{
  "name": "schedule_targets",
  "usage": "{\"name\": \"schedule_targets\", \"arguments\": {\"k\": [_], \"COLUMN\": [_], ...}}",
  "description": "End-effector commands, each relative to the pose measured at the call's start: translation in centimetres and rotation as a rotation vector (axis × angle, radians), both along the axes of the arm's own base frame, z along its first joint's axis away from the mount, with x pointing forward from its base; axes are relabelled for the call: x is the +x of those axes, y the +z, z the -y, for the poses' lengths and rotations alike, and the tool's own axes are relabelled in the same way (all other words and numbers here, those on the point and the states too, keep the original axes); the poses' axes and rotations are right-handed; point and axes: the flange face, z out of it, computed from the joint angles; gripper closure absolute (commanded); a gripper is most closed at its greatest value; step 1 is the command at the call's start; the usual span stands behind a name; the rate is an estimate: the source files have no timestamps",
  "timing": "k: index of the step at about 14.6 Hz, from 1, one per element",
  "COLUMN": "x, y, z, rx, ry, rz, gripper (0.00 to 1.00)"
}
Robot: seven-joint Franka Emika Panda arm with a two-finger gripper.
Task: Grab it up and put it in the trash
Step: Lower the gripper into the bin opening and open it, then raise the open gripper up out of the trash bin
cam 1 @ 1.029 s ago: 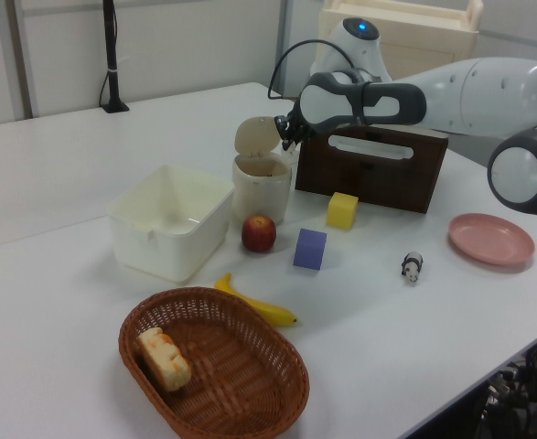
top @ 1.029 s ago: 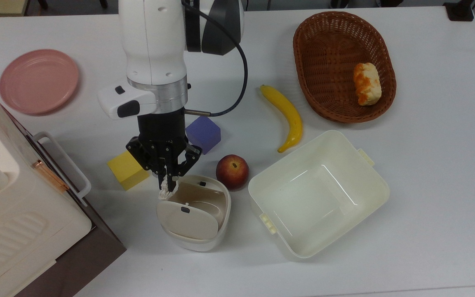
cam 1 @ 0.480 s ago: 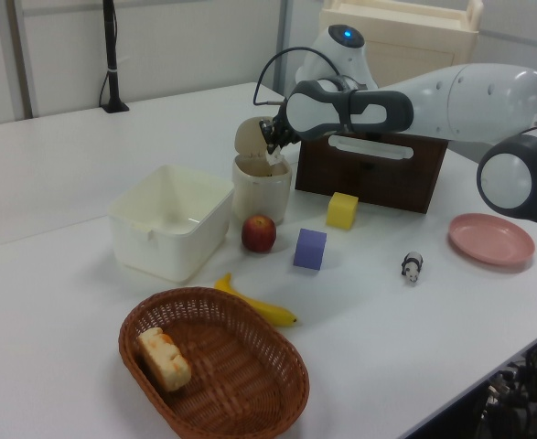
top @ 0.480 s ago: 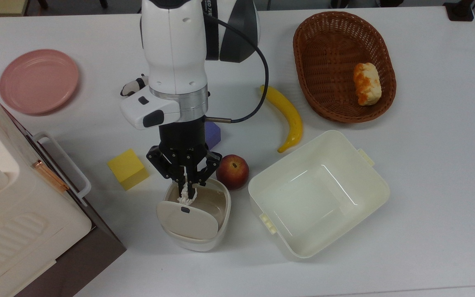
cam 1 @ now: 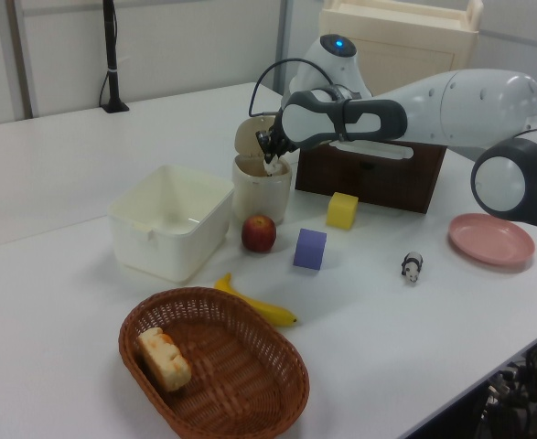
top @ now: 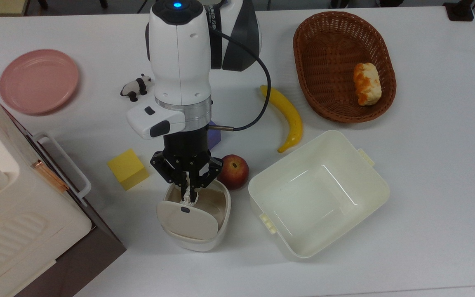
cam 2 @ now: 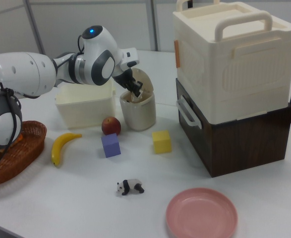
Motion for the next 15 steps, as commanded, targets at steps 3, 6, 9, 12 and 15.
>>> {"name": "schedule_targets", "arguments": {"k": [3,6,9,12,15], "x": [0.3,0.1,-0.2,-2.5,-5.2], "y": [0.3,0.5,1.3,2.1,4.3], "z": [-0.1,0.2,0.6,2.6,4.3], "rx": [-0.03,-0.047,-0.05,-0.088,-0.198], "ry": [0.012,0.016,0.011,-0.01,-0.017], "rz": [0.023,0.022,0.02,-0.013,-0.119], "gripper": [0.0,0.0,0.0,0.0,0.0]}}
